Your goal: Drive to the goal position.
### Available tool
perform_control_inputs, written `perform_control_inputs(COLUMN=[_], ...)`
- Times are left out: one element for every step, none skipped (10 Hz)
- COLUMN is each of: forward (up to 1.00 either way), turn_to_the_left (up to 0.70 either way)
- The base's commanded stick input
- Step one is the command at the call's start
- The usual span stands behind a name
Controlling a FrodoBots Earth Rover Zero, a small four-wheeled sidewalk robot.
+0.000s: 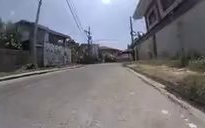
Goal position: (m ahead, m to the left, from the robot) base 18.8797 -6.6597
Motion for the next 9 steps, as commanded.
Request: perform_control_inputs(forward=[1.00,1.00,1.00,1.00,1.00,1.00,1.00,1.00,1.00], turn_to_the_left=[-0.34,-0.25,-0.06,0.06,0.06,0.06,0.06,-0.18,-0.34])
